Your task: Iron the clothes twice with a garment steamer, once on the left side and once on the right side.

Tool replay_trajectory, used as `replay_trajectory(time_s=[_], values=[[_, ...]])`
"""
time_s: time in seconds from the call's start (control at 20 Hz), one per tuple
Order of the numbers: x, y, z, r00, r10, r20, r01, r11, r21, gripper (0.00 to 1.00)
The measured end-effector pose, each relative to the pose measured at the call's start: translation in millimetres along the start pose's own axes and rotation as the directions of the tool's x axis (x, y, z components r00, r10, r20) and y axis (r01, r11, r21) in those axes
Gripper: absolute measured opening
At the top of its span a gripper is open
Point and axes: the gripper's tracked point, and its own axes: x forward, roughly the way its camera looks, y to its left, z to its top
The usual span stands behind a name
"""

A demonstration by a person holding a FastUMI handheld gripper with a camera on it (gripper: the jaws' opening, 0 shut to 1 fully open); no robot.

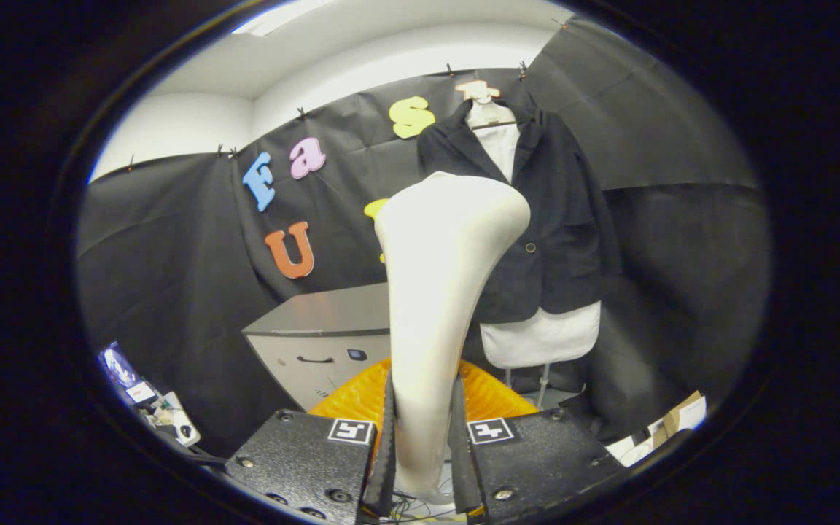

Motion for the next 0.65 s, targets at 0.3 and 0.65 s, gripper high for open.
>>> replay_trajectory(time_s=[0.3, 0.65], values=[[-13, -36, -34, 0.995, 0.015, -0.103, -0.012, 1.0, 0.022, 0.34], [-27, -56, -42, 0.994, 0.02, -0.109, -0.017, 0.999, 0.029, 0.34]])
